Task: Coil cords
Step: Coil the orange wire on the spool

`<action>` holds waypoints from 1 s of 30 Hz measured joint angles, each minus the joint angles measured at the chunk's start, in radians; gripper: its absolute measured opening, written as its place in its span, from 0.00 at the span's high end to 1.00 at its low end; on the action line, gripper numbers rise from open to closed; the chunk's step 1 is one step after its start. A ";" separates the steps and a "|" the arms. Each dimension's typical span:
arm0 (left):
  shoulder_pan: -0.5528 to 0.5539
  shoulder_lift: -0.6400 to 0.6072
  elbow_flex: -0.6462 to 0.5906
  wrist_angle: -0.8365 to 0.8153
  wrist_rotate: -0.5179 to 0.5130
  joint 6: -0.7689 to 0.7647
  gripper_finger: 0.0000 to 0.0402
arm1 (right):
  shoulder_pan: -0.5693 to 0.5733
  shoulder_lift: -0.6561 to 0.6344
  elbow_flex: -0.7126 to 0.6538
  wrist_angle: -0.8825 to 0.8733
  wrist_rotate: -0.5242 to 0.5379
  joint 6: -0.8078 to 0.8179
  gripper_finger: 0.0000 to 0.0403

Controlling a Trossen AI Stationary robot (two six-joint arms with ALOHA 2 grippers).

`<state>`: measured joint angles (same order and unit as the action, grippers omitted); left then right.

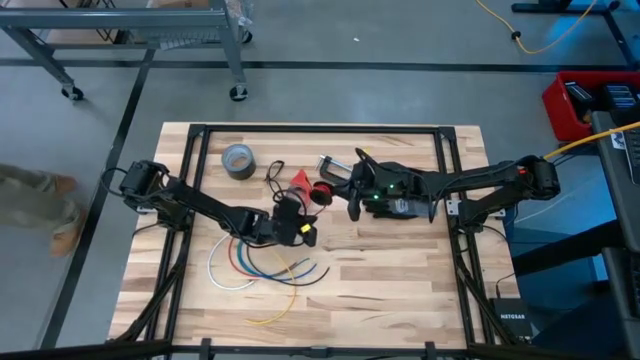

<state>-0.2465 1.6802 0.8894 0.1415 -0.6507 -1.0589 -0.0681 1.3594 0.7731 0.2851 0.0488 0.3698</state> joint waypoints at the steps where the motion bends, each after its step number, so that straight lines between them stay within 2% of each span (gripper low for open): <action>1: -0.002 -0.002 0.000 -0.015 0.000 0.009 1.00 | 0.000 0.000 0.000 -0.005 -0.029 0.000 0.99; 8: -0.002 -0.043 0.000 -0.151 0.000 0.016 1.00 | 0.002 0.000 0.000 -0.102 -0.155 -0.005 0.99; 13: 0.005 -0.090 0.000 -0.209 -0.001 0.015 1.00 | 0.002 0.000 0.000 -0.223 -0.172 -0.016 0.99; 19: 0.052 -0.112 0.000 -0.203 0.001 0.013 1.00 | 0.002 0.000 0.001 -0.294 -0.171 -0.034 0.99; 22: 0.083 -0.112 0.000 -0.184 0.037 0.011 1.00 | 0.002 0.000 0.001 -0.305 -0.170 -0.038 0.99; 30: 0.140 -0.112 0.000 -0.024 0.118 0.042 1.00 | 0.003 0.000 0.001 -0.357 -0.051 -0.039 0.99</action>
<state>-0.1063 1.5681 0.8890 0.1171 -0.5325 -1.0168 -0.0650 1.3594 0.7738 -0.0715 -0.0018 0.3313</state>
